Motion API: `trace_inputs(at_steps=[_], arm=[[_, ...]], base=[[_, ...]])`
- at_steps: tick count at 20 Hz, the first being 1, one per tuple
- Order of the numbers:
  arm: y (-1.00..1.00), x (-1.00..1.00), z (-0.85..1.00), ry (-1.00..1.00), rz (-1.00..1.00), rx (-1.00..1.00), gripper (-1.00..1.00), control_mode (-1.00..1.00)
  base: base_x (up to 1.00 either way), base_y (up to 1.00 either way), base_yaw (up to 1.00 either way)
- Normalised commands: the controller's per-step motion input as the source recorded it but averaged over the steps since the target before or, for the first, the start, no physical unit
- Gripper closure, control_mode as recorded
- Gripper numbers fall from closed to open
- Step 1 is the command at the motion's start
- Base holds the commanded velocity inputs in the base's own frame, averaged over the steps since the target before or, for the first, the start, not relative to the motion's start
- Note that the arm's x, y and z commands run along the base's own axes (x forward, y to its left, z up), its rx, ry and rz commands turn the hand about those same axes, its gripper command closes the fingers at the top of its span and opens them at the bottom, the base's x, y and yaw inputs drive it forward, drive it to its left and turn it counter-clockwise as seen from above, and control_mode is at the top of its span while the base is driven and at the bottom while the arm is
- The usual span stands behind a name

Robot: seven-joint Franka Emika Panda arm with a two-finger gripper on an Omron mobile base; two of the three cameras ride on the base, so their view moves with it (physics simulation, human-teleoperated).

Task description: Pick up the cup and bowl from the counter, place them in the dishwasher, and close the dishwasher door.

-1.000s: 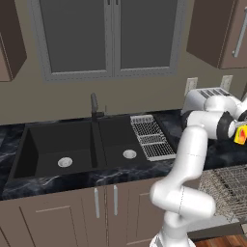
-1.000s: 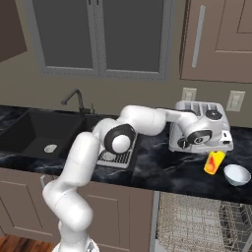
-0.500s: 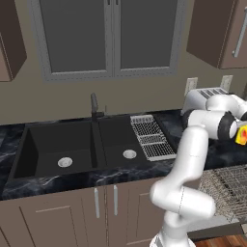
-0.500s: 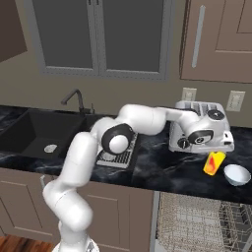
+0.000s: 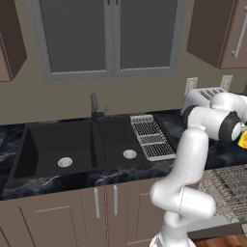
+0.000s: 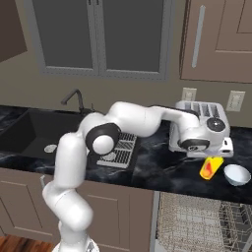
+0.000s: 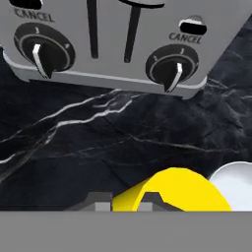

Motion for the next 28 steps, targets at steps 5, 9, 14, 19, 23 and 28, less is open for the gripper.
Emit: trace_inputs(at_steps=[5,9,14,19,23,28], arm=[[0.09,-0.51,0.22,-0.14,0.00,0.00,1.00,-1.00],[0.01,-0.52,0.28,-0.15,0.00,0.00,1.00,-1.00],[0.00,-0.45,0.14,-0.08,0.00,0.05,1.00,-1.00],[0.00,-0.41,0.03,-0.03,0.00,0.11,1.00,-1.00],[0.00,-0.41,0.01,-0.02,0.00,0.16,1.00,-1.00],[0.00,-0.38,0.01,-0.01,0.00,0.17,1.00,-1.00]], base=[[0.00,0.00,0.00],[0.00,0.00,0.00],[0.00,0.00,0.00],[0.00,0.00,0.00],[0.00,0.00,0.00],[0.00,0.00,0.00]])
